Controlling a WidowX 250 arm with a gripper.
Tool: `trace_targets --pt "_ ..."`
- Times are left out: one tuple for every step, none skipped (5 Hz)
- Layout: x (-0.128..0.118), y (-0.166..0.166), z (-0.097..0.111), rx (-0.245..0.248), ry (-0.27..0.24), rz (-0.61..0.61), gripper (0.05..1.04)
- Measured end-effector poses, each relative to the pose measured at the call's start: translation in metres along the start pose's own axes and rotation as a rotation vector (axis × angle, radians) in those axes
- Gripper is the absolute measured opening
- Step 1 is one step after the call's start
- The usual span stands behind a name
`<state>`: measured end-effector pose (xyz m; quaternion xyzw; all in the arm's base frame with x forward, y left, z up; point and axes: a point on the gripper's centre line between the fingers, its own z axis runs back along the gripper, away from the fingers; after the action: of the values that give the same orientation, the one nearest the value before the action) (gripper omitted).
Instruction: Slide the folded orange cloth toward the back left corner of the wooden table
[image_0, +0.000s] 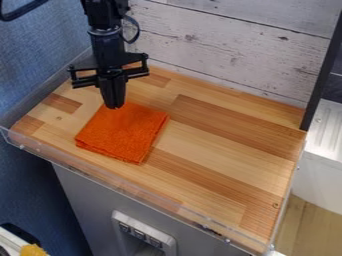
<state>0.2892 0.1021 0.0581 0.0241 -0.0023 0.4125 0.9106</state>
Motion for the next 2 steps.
trace_targets --pt "-0.0012 -0.0003 -0.0116 0.015 0.023 0.010 0.062" --pt "-0.0049 -0.0047 -0.0208 0.011 0.052 -0.001 0.062"
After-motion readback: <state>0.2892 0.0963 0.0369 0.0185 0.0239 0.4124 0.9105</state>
